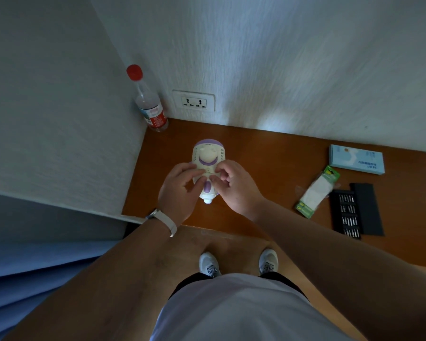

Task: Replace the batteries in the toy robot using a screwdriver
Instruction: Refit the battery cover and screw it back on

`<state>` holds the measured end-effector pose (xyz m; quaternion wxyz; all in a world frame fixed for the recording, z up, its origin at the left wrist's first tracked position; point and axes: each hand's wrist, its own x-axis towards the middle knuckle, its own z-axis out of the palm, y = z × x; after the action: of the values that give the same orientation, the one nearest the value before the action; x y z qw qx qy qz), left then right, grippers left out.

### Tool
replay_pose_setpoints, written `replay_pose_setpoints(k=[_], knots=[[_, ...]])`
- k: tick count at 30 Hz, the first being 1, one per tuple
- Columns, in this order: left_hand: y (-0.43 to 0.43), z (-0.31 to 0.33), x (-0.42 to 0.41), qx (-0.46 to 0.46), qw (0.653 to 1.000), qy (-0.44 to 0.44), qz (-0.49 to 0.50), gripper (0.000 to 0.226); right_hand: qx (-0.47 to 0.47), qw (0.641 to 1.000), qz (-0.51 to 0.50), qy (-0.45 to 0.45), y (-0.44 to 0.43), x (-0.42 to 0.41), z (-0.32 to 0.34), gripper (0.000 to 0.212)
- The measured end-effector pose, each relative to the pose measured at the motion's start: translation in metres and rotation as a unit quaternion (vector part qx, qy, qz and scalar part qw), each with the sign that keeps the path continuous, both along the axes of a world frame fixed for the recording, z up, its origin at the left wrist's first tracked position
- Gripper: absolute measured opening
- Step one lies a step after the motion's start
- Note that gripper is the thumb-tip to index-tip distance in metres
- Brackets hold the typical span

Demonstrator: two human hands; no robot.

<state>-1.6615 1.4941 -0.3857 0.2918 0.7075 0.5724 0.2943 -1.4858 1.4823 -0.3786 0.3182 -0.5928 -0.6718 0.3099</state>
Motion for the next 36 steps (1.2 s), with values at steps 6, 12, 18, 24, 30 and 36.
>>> replay_pose_setpoints(k=[6,12,18,24,30,36], knots=[[-0.004,0.011,0.006,-0.089,0.992,-0.061,0.059,0.034,-0.033,0.999,0.012,0.001,-0.006,0.005,0.009,0.023],[-0.001,0.009,0.008,-0.163,0.980,-0.082,0.075,0.040,-0.038,0.999,0.009,-0.030,-0.012,0.016,0.006,0.022],[0.000,0.009,0.013,-0.179,0.977,-0.092,0.076,0.042,-0.103,0.989,-0.011,-0.108,-0.038,0.049,-0.005,0.026],[-0.003,0.011,0.015,-0.176,0.975,-0.098,0.099,0.042,-0.175,0.949,-0.022,-0.262,-0.083,0.116,-0.035,0.021],[0.000,0.008,0.018,-0.179,0.974,-0.098,0.100,0.050,-0.210,0.918,-0.014,-0.336,-0.108,0.142,-0.050,0.021],[0.010,0.002,0.016,-0.269,0.945,-0.162,0.092,0.079,-0.221,0.919,-0.022,-0.325,-0.105,0.140,-0.053,0.017]])
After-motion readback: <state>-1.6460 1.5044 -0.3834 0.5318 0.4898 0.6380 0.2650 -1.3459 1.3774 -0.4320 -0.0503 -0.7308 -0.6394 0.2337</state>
